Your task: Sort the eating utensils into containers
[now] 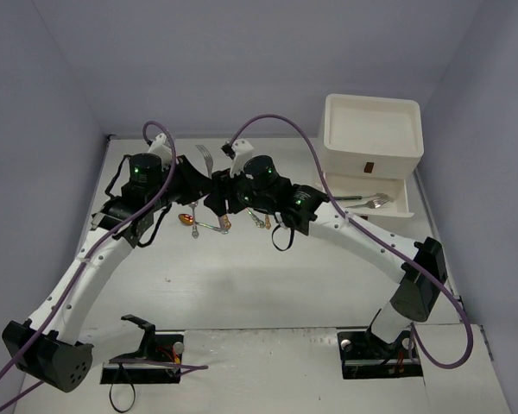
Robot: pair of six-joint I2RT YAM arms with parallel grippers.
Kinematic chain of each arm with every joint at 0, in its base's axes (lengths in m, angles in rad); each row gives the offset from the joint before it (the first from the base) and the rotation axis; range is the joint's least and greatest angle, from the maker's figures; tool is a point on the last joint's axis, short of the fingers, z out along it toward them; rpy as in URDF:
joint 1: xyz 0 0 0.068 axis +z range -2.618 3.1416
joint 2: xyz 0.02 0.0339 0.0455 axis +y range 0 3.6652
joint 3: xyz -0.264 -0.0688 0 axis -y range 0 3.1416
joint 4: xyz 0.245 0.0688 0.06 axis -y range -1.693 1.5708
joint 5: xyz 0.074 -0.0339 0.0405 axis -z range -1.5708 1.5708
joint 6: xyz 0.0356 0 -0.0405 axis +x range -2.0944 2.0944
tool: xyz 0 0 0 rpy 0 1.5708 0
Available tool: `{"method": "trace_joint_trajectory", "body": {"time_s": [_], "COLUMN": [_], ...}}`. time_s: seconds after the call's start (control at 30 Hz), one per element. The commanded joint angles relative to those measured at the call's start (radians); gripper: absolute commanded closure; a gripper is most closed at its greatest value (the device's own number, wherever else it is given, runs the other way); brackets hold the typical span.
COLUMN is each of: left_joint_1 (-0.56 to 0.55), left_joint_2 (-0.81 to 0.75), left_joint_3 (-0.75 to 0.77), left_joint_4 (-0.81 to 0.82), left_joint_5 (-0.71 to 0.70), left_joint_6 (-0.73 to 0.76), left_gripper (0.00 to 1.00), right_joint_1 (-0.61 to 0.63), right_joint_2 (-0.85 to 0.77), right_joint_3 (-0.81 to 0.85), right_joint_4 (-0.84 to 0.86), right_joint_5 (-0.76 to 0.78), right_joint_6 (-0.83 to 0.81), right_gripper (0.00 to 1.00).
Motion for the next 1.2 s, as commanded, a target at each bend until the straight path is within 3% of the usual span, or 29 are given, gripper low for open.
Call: {"method": "trace_joint_trajectory", "body": {"time_s": [0.0,0.17,0.27,0.3,0.43,0.53,0.67,0.8,1.0,1.17], "left_joint_1": [-0.018,-0.020,-0.020,-0.020,-0.020,-0.020,-0.020,-0.020,-0.013,-0.012], "left_joint_2": [-0.029,-0.042,-0.049,-0.050,-0.073,-0.109,-0.144,-0.205,-0.216,-0.191], "left_joint_3": [0.001,-0.028,-0.025,-0.020,-0.001,0.008,-0.008,-0.099,-0.200,-0.212], "left_joint_4": [0.093,0.077,0.038,0.023,-0.049,-0.114,-0.155,-0.225,-0.232,-0.232], "left_joint_5": [0.022,0.001,-0.019,-0.024,-0.069,-0.154,-0.231,-0.378,-0.390,-0.397], "left_joint_6": [-0.012,0.025,0.071,0.093,0.157,0.223,0.270,0.333,0.317,0.310], "left_gripper": [1.00,1.00,0.98,0.94,0.53,0.41,0.37,0.37,0.37,0.37], "right_joint_1": [0.015,0.017,0.015,0.015,0.014,0.000,-0.050,-0.157,-0.254,-0.365], "right_joint_2": [-0.025,-0.066,-0.091,-0.102,-0.149,-0.216,-0.290,-0.486,-0.666,-0.662], "right_joint_3": [0.004,-0.043,-0.069,-0.080,-0.167,-0.252,-0.360,-0.527,-0.655,-0.666], "right_joint_4": [0.091,0.097,0.098,0.097,0.096,0.094,0.092,0.086,0.064,0.046], "right_joint_5": [0.057,0.118,0.147,0.169,0.259,0.344,0.419,0.562,0.787,0.823], "right_joint_6": [-0.002,-0.004,0.007,0.016,0.064,0.135,0.259,0.458,0.755,0.933], "right_gripper": [0.70,1.00,1.00,1.00,1.00,1.00,1.00,1.00,1.00,1.00]}}
